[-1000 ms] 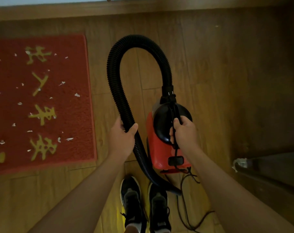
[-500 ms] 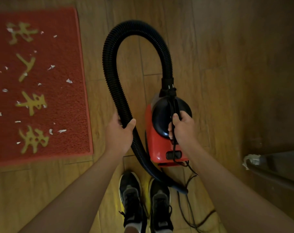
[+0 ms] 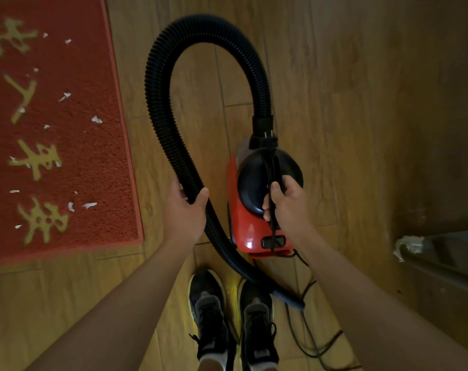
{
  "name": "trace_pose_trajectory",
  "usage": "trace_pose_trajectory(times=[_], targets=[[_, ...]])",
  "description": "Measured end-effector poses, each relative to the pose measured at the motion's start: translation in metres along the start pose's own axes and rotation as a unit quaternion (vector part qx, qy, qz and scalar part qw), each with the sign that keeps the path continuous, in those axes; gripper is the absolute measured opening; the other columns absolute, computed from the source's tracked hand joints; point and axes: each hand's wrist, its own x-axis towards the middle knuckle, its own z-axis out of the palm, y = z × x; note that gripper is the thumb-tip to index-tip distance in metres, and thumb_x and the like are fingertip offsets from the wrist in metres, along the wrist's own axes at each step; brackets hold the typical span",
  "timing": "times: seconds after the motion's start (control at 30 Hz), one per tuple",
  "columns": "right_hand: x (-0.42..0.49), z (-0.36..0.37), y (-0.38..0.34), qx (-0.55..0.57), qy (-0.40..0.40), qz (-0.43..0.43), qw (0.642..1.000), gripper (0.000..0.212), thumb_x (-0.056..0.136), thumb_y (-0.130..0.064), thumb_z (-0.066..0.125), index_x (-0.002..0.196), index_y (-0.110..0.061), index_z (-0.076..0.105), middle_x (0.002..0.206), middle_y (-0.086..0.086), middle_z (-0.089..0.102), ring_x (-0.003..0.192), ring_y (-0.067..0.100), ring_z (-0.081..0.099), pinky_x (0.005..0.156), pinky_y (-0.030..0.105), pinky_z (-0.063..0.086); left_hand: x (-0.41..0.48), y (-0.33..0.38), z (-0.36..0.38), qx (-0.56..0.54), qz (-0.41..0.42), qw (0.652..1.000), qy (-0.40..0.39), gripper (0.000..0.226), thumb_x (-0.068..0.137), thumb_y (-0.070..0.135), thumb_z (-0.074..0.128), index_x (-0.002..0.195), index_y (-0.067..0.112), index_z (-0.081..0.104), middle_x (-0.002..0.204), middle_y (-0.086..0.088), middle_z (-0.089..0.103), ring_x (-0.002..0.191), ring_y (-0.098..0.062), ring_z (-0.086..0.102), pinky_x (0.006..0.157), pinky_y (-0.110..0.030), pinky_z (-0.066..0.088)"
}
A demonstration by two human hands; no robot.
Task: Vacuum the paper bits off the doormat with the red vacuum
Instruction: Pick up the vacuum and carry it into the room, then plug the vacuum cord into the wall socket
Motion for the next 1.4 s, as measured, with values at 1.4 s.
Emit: trace_pose_trajectory(times=[1.4], targets=[[0.040, -0.009, -0.039, -0.145, 0.125, -0.036, 0.981, 0.023, 0.092, -0.039, 0.068, 0.108, -0.022, 0.071, 0.107, -0.005, 0.068, 0.096, 0.009, 0.065, 0.089, 0.032, 0.056, -0.033, -0.015, -0.012, 0.006, -0.013, 1.000, 0.006, 0.033, 0.097, 0.023, 0.067, 0.127, 0.026, 0.053, 0.103, 0.020, 0.061, 0.090, 0.009, 0.059, 0.073, -0.013, 0.047]])
